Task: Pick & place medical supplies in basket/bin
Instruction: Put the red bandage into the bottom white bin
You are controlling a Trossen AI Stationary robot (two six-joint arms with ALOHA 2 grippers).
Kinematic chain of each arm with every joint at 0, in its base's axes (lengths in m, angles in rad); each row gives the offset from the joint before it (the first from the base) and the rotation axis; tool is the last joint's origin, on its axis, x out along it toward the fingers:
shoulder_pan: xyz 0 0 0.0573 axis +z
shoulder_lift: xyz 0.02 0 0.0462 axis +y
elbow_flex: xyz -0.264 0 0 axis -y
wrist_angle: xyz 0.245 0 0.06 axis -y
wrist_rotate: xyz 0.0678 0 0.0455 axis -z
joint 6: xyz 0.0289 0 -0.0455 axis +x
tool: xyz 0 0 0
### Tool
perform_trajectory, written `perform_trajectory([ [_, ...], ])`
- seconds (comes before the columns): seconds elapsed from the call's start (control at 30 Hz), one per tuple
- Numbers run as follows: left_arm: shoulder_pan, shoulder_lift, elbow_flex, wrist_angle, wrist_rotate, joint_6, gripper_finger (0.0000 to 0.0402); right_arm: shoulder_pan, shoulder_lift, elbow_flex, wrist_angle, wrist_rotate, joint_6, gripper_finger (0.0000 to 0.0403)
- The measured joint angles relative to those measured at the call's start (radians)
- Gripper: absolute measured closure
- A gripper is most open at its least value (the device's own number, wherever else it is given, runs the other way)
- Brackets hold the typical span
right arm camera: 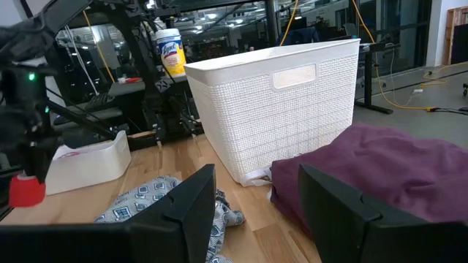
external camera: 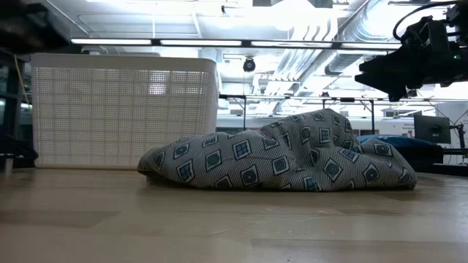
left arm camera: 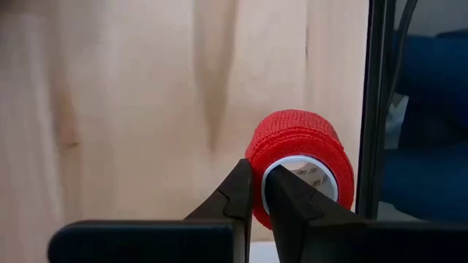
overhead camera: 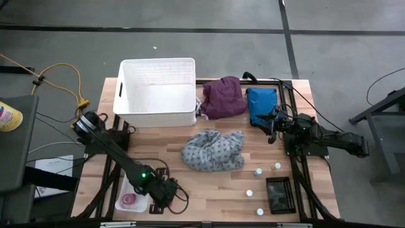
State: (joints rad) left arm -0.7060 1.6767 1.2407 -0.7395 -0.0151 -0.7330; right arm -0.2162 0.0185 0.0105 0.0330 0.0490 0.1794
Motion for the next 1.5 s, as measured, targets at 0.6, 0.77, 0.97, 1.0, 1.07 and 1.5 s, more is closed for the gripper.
perform_trajectory([
  [0.6, 0.02, -0.118, 0.0, -0.075, -0.013, 0.002, 0.0379, 0.0, 0.0, 0.0, 0.0, 0.0, 0.0, 0.0221],
  [0.77, 0.021, -0.118, 0.0, -0.081, -0.013, 0.015, 0.0379, 0.0, 0.0, 0.0, 0.0, 0.0, 0.0, 0.0221],
  [0.97, 0.071, -0.118, 0.0, -0.099, -0.013, 0.037, 0.0379, 0.0, 0.0, 0.0, 0.0, 0.0, 0.0, 0.0221],
  [1.0, 0.085, -0.118, 0.0, -0.101, -0.013, 0.053, 0.0379, 0.0, 0.0, 0.0, 0.0, 0.0, 0.0, 0.0221],
  [1.07, 0.115, -0.118, 0.0, -0.104, -0.013, 0.087, 0.0379, 0.0, 0.0, 0.0, 0.0, 0.0, 0.0, 0.0221],
  [1.5, 0.373, -0.127, 0.0, -0.159, 0.07, 0.327, 0.0379, 0.0, 0.0, 0.001, 0.0, 0.0, 0.0, 0.0221],
])
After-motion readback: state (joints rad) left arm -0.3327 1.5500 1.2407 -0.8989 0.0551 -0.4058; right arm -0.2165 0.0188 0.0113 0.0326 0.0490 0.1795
